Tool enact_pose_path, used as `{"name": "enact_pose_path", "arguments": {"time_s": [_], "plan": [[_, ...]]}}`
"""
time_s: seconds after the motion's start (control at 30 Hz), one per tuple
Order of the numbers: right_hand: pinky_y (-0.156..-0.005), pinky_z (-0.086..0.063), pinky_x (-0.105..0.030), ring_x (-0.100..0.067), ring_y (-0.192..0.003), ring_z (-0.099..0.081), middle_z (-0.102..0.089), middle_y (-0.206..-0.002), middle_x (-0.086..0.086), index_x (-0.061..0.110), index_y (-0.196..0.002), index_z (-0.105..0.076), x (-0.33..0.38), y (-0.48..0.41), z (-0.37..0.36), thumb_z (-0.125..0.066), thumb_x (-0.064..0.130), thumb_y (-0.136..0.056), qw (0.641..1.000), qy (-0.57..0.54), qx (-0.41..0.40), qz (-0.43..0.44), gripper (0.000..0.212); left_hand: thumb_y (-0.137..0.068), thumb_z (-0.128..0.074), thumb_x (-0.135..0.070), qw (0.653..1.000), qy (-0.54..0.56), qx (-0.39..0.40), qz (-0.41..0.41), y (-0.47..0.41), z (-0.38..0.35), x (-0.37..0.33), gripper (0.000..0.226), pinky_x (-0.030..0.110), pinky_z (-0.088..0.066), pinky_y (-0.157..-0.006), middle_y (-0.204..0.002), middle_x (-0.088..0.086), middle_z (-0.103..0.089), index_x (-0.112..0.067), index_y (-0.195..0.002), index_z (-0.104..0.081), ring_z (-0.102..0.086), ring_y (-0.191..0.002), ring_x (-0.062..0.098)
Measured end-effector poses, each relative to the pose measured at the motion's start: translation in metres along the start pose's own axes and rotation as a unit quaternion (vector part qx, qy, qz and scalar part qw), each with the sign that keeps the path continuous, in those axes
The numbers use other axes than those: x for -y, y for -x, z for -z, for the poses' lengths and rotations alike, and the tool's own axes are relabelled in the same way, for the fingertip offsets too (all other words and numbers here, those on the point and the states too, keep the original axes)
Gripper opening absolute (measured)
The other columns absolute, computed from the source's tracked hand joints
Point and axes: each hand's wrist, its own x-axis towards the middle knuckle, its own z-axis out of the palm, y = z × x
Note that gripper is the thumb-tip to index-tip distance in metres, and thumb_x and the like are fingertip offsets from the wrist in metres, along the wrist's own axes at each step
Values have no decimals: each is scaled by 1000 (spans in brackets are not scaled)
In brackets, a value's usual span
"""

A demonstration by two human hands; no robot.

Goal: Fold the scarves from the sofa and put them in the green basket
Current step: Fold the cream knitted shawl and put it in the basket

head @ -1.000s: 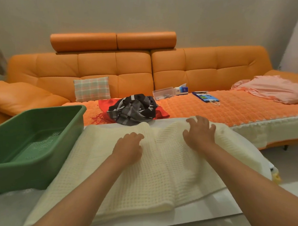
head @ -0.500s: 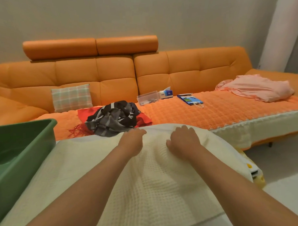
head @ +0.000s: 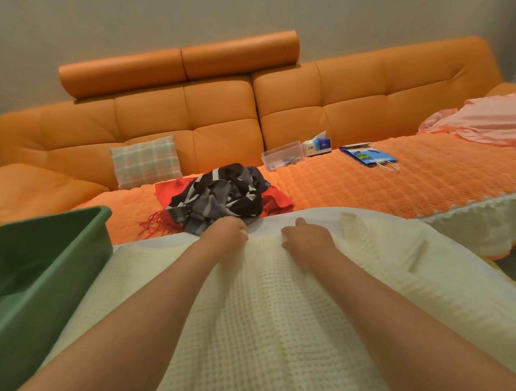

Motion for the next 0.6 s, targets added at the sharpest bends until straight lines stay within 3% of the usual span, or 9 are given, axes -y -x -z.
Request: {"name": "enact_pose_path", "arguments": {"time_s": [0.07,0.13,0.2,0.23,0.3,0.37,0.47,0.53,0.6], "plan": [[-73,-39,-33,-29,-107,-58,-50,-122,-7,19,-123,-58,-4,-6,-6,-46,27,-102,1000,-10,-27,-13,26,-97,-48,-13,988,125,-92,-20,-3,9,1,25,31,-49,-83,-105,1,-69,-15,-108,-71,-62,-97,18],[-77,-39,-34,-28,-111,-54,-52,-119,-7,17,-124,-59,-5,-7,-9,-46,25,-102,998,-14,-47,-27,26,-100,-49,-17,951,257,-172,-25,-1,18,-3,20,27,-46,-71,-92,-8,-63,-19,-106,-68,-57,-79,8],[-83,-41,-34,-27,-113,-51,-52,-122,-8,15,-125,-56,-2,-5,-8,-48,18,-99,997,15,-61,-36,27,-100,-53,-19,906,392,-160,-29,3,16,-7,17,26,-53,-63,-96,-5,-62,-21,-114,-64,-60,-69,8],[-86,-41,-35,-28,-114,-50,-51,-124,-8,14,-125,-54,0,-4,-5,-51,14,-96,996,26,-75,-36,29,-100,-55,-19,895,428,-121,-37,5,9,-7,23,28,-58,-67,-107,-2,-62,-23,-122,-60,-65,-73,10],[-89,-41,-36,-29,-113,-50,-49,-125,-10,12,-121,-56,6,-2,1,-53,5,-91,991,14,-127,-28,31,-99,-56,-20,914,397,-59,-51,10,-9,0,40,36,-60,-81,-130,-3,-54,-29,-138,-50,-69,-92,14],[-85,-43,-36,-30,-109,-53,-54,-121,-11,9,-115,-62,17,-2,8,-50,6,-91,987,-62,-146,-37,27,-100,-51,-17,936,335,-92,-59,17,-16,11,43,39,-55,-94,-138,-5,-50,-29,-141,-48,-64,-109,14],[-79,-43,-33,-28,-106,-60,-64,-116,-7,11,-114,-63,42,-1,17,-45,27,-98,973,-202,-54,-101,29,-100,-40,-3,947,263,-180,-46,25,-14,38,43,37,-44,-104,-136,-1,-55,-20,-136,-55,-53,-124,16],[-78,-41,-33,-27,-111,-60,-64,-117,-5,14,-116,-61,53,0,16,-45,39,-99,971,-208,-2,-117,34,-98,-37,1,960,213,-180,-9,31,-11,61,48,37,-44,-102,-136,0,-55,-21,-137,-54,-53,-123,19],[-77,-42,-31,-27,-108,-62,-65,-112,-5,15,-107,-61,60,2,15,-49,38,-97,961,-248,-5,-121,28,-98,-38,-2,979,128,-157,13,37,-10,83,47,39,-43,-103,-138,1,-54,-22,-139,-51,-51,-125,23]]}}
